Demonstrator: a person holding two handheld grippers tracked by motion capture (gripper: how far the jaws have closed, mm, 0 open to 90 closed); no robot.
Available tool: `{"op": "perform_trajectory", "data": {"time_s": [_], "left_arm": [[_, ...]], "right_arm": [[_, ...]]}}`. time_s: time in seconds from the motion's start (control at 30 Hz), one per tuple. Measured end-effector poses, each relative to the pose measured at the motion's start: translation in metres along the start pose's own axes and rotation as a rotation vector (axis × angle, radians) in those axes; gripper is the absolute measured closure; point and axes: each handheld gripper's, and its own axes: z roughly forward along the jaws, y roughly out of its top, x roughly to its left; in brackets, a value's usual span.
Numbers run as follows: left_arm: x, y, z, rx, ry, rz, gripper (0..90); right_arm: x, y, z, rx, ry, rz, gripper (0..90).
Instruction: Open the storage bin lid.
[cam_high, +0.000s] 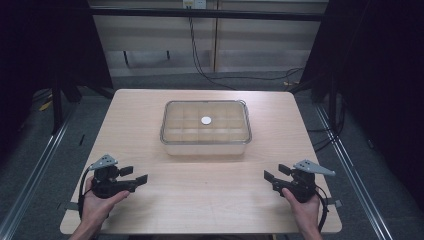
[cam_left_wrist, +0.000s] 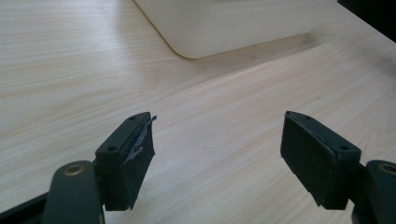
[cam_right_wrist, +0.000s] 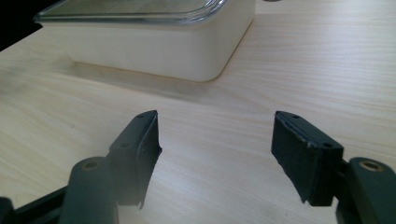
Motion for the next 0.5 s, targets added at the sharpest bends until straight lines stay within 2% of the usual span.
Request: {"op": "perform_trajectory", "data": {"time_s": [0.03, 0.07, 0.13, 0.17, 0.23, 0.3, 0.33, 0.37, 0.47, 0.5], "left_arm": [[-0.001, 0.0, 0.0, -0.004, 0.0, 0.0, 25.3], [-0.002, 0.0, 0.001, -0.003, 0.001, 0.008, 24.7], [-0.003, 0.001, 0.003, -0.015, 0.032, 0.018, 24.7], [-0.005, 0.003, 0.004, -0.046, 0.061, 0.023, 30.6], [-0.005, 0.005, 0.005, -0.051, 0.061, 0.02, 32.2], [-0.007, 0.007, 0.006, -0.04, 0.044, 0.035, 32.9], [-0.008, 0.007, 0.007, -0.036, 0.022, 0.037, 33.7], [-0.008, 0.008, 0.008, -0.018, 0.003, 0.056, 36.2], [-0.01, 0.011, 0.009, -0.016, -0.002, 0.079, 39.2], [-0.01, 0.017, 0.013, 0.003, -0.034, 0.097, 39.3]], "right_arm": [[0.0, 0.0, 0.0, 0.0, 0.0, 0.0, 31.5], [0.0, 0.0, 0.0, 0.011, 0.021, -0.005, 31.9], [0.0, 0.002, 0.001, 0.033, 0.051, -0.009, 32.7], [0.0, 0.003, 0.002, 0.034, 0.068, -0.007, 32.8], [0.0, 0.004, 0.004, 0.048, 0.076, -0.019, 32.7], [0.0, 0.007, 0.006, 0.045, 0.071, -0.021, 31.9], [0.0, 0.007, 0.008, 0.04, 0.084, -0.012, 31.3], [-0.001, 0.008, 0.009, 0.038, 0.086, -0.008, 31.3], [0.0, 0.01, 0.01, 0.036, 0.085, -0.012, 31.3], [0.002, 0.012, 0.011, 0.028, 0.091, -0.009, 32.6]]}}
